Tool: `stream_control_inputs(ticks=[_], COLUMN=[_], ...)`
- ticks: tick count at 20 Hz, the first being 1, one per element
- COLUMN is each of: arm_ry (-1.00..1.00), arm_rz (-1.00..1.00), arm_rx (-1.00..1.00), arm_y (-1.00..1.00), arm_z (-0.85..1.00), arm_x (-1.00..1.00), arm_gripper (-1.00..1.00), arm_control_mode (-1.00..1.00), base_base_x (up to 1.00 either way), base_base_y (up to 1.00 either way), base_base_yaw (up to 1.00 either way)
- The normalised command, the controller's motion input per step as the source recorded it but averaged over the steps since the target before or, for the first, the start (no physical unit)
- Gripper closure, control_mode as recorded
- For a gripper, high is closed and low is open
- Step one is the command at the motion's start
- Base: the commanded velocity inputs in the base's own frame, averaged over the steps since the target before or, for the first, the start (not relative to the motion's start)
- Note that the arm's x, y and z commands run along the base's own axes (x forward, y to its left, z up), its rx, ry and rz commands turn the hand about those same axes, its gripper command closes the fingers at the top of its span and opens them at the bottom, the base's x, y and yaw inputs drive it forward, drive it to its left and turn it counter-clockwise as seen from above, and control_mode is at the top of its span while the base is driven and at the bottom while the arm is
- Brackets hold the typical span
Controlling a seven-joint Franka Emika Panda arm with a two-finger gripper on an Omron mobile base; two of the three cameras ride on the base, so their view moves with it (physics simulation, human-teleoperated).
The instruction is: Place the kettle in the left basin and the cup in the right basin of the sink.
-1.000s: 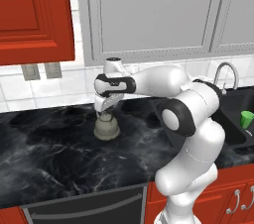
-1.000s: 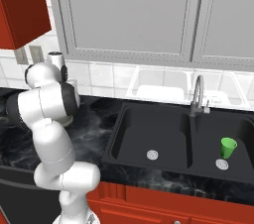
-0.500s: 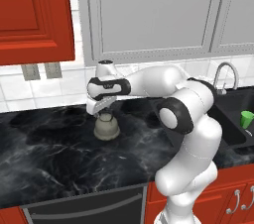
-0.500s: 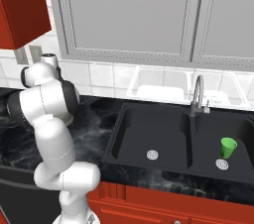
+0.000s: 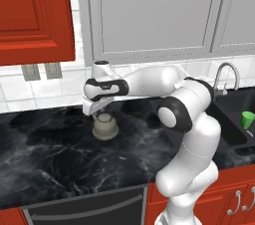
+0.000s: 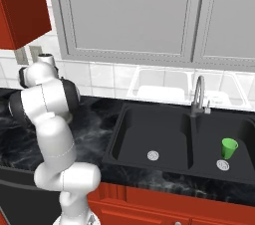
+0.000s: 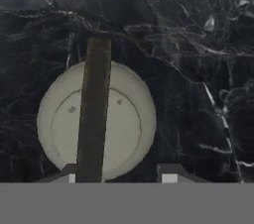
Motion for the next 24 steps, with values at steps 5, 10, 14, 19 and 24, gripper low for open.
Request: stream_control_inputs(ticks=[5, 10, 14, 19, 24], arm_ry=[-0.01, 0.08, 0.13, 0.11, 0.06], arm_rz=[0.0, -0.05, -0.08, -0.1, -0.1], arm_rx=[0.0, 0.0, -0.02, -0.02, 0.0], arm_y=[0.0, -0.04, -0.35, -0.66, -0.79], arm_z=[0.0, 0.09, 0.52, 0.35, 0.13], arm_x=[0.02, 0.03, 0.02, 0.02, -0.01], arm_gripper=[1.0, 1.0, 1.0, 1.0, 1.0], arm_control_mode=[-1.0, -1.0, -1.0, -1.0, -1.0], base_base_x=[0.0, 0.0, 0.0, 0.0, 0.0], base_base_y=[0.0, 0.0, 0.0, 0.0, 0.0], base_base_yaw=[0.0, 0.0, 0.0, 0.0, 0.0])
